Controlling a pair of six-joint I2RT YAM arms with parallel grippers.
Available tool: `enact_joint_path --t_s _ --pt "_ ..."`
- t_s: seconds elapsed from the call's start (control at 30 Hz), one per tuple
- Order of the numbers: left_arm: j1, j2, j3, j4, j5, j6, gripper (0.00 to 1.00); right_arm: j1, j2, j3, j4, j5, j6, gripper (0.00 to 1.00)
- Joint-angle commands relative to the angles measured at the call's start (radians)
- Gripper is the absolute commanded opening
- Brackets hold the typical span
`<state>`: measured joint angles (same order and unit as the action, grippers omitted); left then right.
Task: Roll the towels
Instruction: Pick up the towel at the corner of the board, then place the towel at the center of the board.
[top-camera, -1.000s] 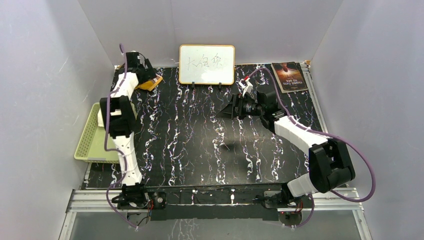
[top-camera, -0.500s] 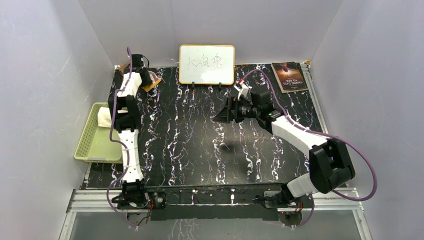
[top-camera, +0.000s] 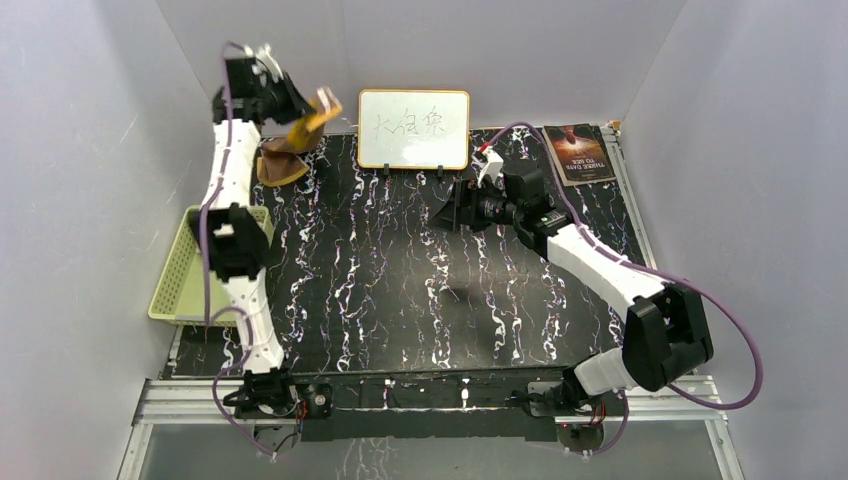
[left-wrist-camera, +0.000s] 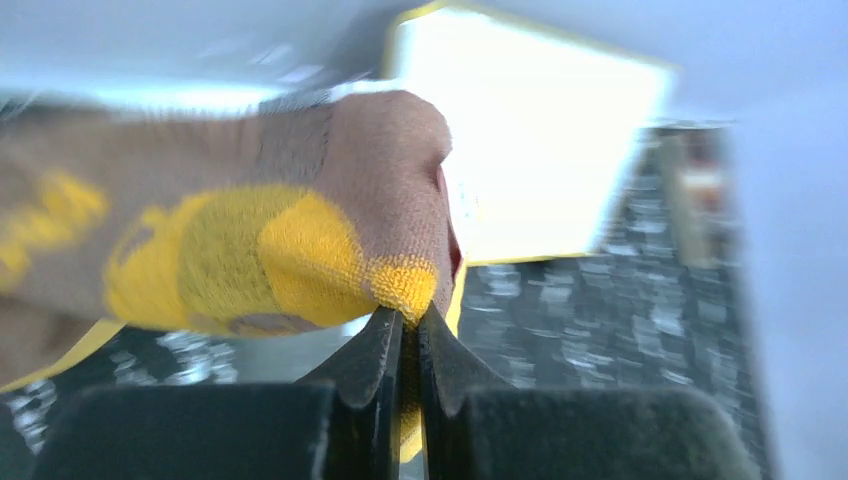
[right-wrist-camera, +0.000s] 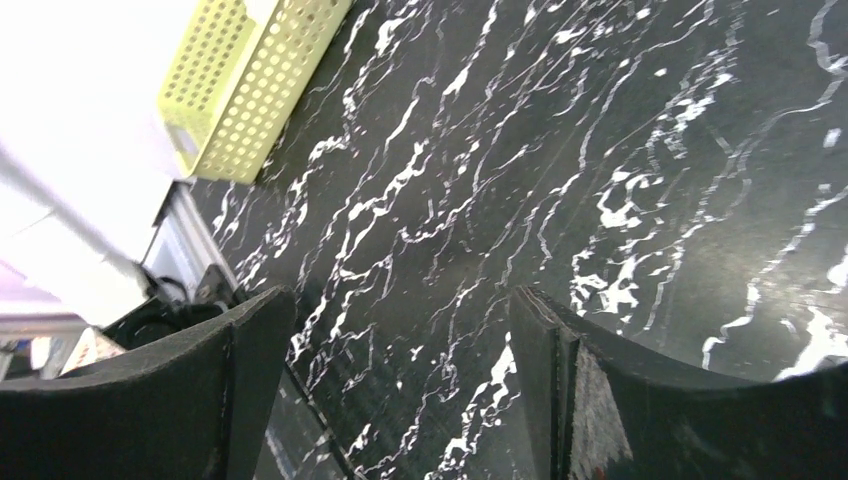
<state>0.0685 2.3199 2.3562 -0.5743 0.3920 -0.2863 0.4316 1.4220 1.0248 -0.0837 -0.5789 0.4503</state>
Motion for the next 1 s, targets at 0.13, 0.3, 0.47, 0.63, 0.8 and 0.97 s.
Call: enact_joint_path --t_s 0.13,0.3,0.47,0.63,0.8,0.97 --pt "0.056 -0.743 -0.338 0.471 0.673 -0.302 0.00 -0.001 -0.170 0.017 0.076 0.330 0.022 0.98" --pt "0.362 -0.747 -0.693 0.511 0.645 -0.382 0.52 -0.006 -0.147 -0.019 0.088 0.393 0.022 0.98" --pt "0.363 -0.660 -0.859 0.298 0.491 -0.160 0.98 -0.006 -0.118 -0.019 0.055 0.414 0.000 0.98" --pt "0.326 -0.754 -1.089 0.333 0.438 -0.128 0.98 -0.005 -0.092 -0.044 0.053 0.390 -0.041 0.98" --pt "0.260 -0.842 -1.206 0.262 0.409 -0.084 0.98 -0.005 -0.011 -0.049 -0.022 0.308 -0.062 0.97" --pt "0.070 -0.924 -1.245 0.138 0.238 0.036 0.98 -0.007 0.019 -0.044 -0.107 0.423 -0.165 0.93"
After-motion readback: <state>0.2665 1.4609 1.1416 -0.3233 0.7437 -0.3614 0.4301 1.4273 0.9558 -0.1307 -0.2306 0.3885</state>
